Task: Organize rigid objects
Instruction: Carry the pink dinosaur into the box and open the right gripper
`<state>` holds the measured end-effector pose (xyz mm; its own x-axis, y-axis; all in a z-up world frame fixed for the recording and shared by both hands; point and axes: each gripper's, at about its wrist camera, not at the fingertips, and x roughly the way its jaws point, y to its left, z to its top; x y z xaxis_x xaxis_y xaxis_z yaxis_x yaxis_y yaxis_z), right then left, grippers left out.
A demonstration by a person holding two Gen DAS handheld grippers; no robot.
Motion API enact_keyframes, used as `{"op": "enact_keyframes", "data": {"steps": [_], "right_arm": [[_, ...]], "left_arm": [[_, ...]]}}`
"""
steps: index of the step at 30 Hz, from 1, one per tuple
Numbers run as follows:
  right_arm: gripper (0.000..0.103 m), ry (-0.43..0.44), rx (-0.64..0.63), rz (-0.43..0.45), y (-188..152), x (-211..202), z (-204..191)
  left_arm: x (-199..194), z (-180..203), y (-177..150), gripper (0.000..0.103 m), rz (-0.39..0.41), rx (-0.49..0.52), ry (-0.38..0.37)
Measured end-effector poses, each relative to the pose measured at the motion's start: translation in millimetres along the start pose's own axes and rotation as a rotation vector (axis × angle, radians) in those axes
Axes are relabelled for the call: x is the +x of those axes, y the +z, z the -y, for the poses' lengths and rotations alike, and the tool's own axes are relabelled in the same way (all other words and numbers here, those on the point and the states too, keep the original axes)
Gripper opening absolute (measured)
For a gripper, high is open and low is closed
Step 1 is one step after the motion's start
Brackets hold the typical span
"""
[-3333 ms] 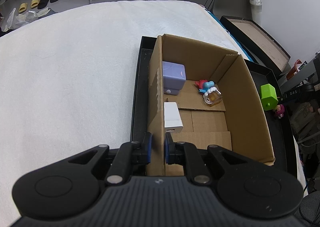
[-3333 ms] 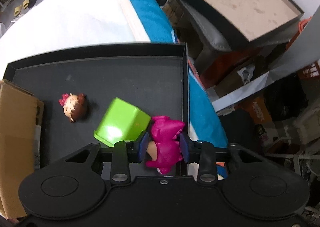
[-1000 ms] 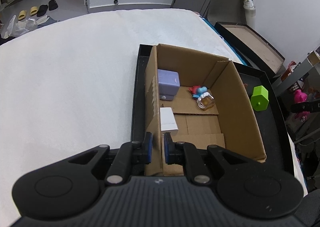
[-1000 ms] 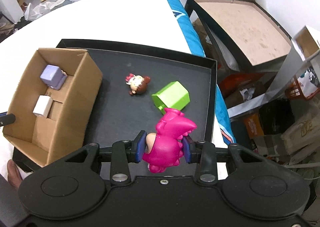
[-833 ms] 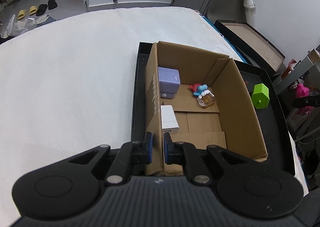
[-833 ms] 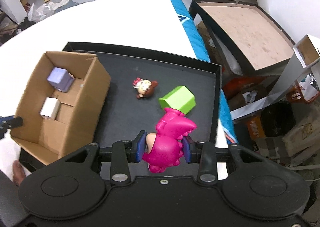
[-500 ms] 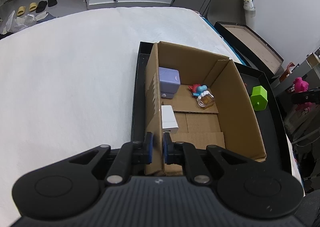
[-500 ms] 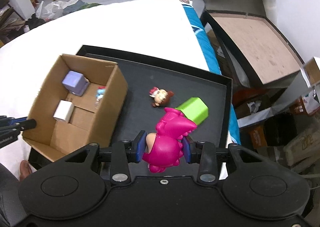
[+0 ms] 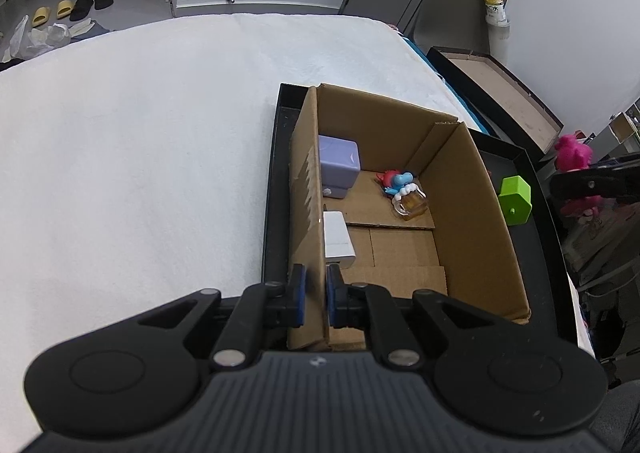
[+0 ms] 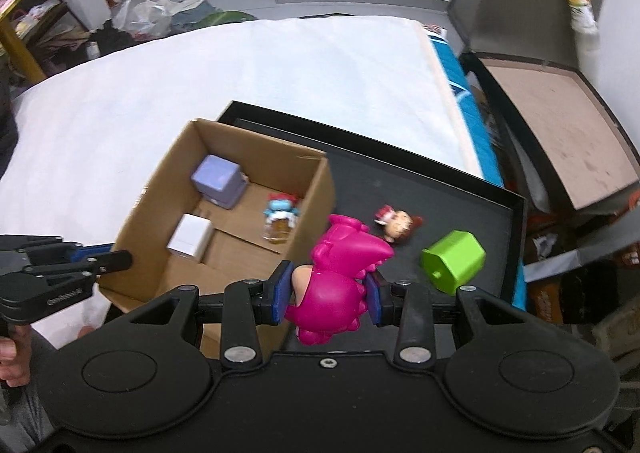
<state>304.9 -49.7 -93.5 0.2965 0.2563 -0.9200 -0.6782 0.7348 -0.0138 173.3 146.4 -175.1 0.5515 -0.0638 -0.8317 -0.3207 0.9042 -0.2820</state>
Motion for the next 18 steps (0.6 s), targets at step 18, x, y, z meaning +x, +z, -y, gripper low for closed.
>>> {"op": "enact_keyframes", "data": {"steps": [18], "right_arm": [[0.038, 0.082, -0.061, -0.037, 24.1, 36.3, -56.3]], "left_arm": [[0.7, -3.0, 0.8, 0.010, -0.002, -0.015, -0.005]]}}
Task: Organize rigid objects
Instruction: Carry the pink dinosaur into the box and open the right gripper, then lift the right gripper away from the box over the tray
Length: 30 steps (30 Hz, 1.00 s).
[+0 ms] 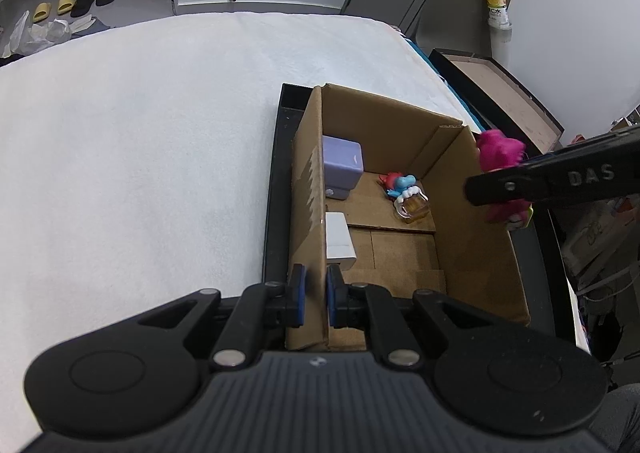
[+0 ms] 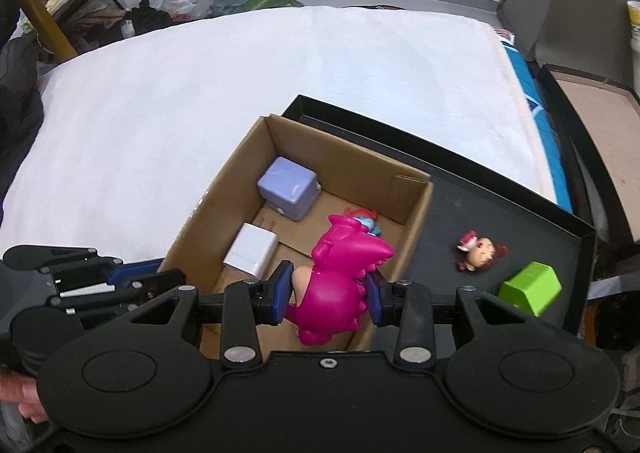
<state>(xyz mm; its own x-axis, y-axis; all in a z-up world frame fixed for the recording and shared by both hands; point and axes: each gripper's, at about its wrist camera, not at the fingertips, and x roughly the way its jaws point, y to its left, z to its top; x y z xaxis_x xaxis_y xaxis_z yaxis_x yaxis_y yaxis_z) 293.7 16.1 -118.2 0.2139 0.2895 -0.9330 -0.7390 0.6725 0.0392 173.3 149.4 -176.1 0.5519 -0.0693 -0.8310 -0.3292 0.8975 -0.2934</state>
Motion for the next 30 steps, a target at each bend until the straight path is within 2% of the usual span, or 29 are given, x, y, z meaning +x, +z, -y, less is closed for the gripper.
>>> {"op": "enact_keyframes", "data": {"steps": [8, 9, 12, 22, 30], "right_arm": [[0.038, -0.001, 0.019, 0.002, 6.6, 18.0, -11.6], [0.040, 0.005, 0.027, 0.009, 6.9, 18.6, -12.1], [0.058, 0.007, 0.041, 0.042, 6.4, 15.4, -12.4], [0.076, -0.030, 0.059, 0.094, -7.8, -9.2, 5.6], [0.080, -0.038, 0.104, 0.119, -25.4, -28.5, 25.3]], "left_arm": [[1.7, 0.3, 0.9, 0.010, -0.003, 0.000, 0.002], [1.7, 0.3, 0.9, 0.010, -0.004, 0.000, 0.002], [1.9, 0.4, 0.8, 0.010, -0.004, 0.000, 0.002], [3.1, 1.6, 1.3, 0.010, -0.009, -0.003, 0.009], [4.4, 4.0, 1.1, 0.010, -0.013, 0.006, 0.019]]}}
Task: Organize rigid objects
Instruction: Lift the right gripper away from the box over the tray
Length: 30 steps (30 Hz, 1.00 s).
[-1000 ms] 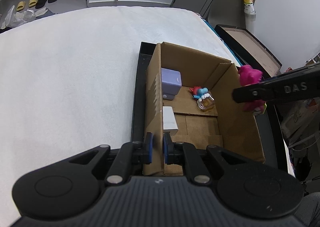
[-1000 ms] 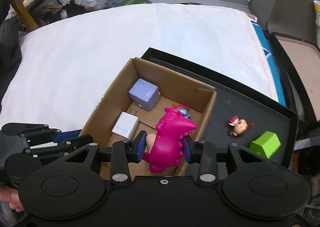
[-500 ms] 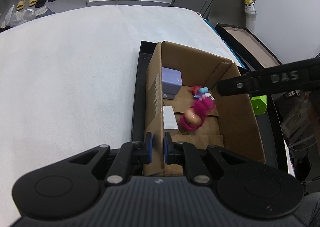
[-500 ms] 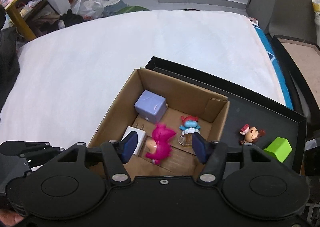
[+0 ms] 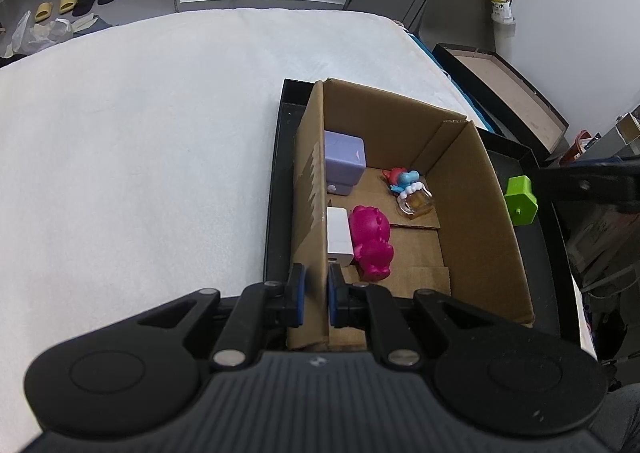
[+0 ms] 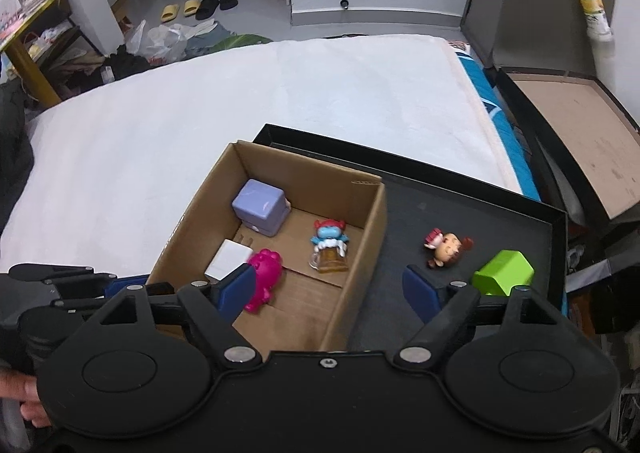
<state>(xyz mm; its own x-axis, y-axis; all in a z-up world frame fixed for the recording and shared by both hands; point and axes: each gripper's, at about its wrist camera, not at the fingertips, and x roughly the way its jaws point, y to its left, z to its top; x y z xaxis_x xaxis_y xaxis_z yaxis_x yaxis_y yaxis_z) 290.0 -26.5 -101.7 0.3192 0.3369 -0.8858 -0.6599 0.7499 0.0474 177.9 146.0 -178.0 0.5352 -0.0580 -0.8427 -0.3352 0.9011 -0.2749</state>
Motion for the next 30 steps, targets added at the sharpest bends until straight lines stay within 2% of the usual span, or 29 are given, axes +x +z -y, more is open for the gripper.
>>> {"op": "enact_keyframes", "data": {"steps": [5, 9, 14, 30], "right_arm": [[0.081, 0.029, 0.025, -0.010, -8.7, -13.0, 10.1], [0.088, 0.012, 0.016, 0.005, -15.7, -23.0, 14.2], [0.089, 0.035, 0.074, 0.011, -21.0, -32.9, 32.3], [0.090, -0.022, 0.087, 0.008, -32.8, -46.0, 93.9]], "left_arm": [[1.0, 2.1, 0.5, 0.010, -0.005, 0.006, 0.007], [2.5, 5.0, 0.0, 0.010, -0.012, 0.018, 0.024], [3.1, 7.4, -0.8, 0.010, -0.020, 0.024, 0.039], [5.4, 14.6, -1.8, 0.010, -0.039, 0.042, 0.084]]}}
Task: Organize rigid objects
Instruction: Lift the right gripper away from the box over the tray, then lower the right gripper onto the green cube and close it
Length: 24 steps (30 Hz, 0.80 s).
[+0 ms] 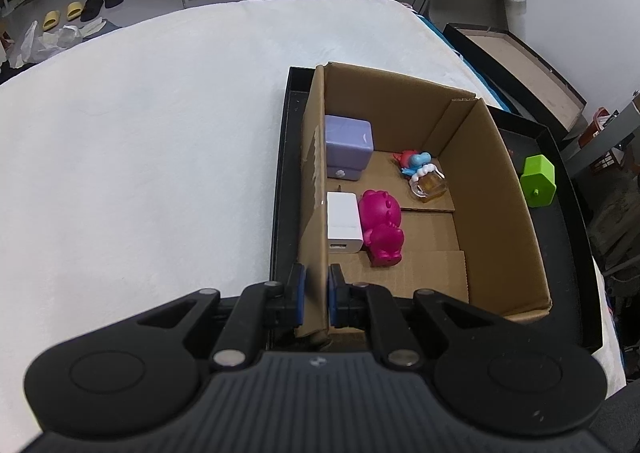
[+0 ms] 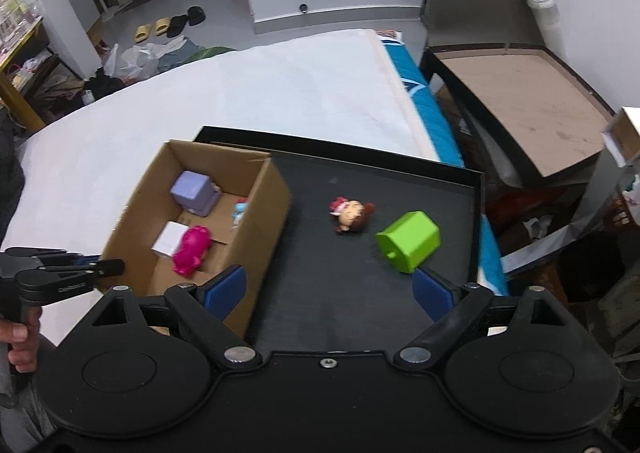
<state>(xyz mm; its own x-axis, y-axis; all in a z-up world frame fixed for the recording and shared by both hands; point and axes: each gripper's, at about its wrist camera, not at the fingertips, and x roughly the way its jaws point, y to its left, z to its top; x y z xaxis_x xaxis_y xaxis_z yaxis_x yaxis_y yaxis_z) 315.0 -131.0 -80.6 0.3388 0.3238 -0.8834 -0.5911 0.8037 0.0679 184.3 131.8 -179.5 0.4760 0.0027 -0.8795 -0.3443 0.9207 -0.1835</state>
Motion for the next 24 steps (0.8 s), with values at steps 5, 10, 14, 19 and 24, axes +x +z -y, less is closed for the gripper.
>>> {"op": "enact_keyframes", "data": {"steps": [5, 10, 14, 19, 24], "right_arm": [[0.090, -0.019, 0.001, -0.004, 3.0, 0.0, 16.0], [0.090, -0.028, -0.003, -0.017, 10.3, 7.5, 28.1], [0.090, -0.019, -0.014, -0.040, 17.9, 15.4, 36.5], [0.090, -0.017, 0.003, -0.060, 27.2, 28.1, 50.2], [0.090, -0.023, -0.012, -0.099, 31.4, 47.4, 58.0]], "left_arm": [[0.3, 0.8, -0.2, 0.010, 0.001, -0.001, 0.005], [-0.1, -0.2, -0.5, 0.010, 0.003, -0.003, -0.001], [-0.2, -2.0, -0.4, 0.010, 0.004, -0.007, -0.007], [0.3, -2.1, 0.0, 0.010, 0.004, -0.006, -0.006], [1.7, -2.3, 1.5, 0.010, 0.002, -0.011, -0.005]]}}
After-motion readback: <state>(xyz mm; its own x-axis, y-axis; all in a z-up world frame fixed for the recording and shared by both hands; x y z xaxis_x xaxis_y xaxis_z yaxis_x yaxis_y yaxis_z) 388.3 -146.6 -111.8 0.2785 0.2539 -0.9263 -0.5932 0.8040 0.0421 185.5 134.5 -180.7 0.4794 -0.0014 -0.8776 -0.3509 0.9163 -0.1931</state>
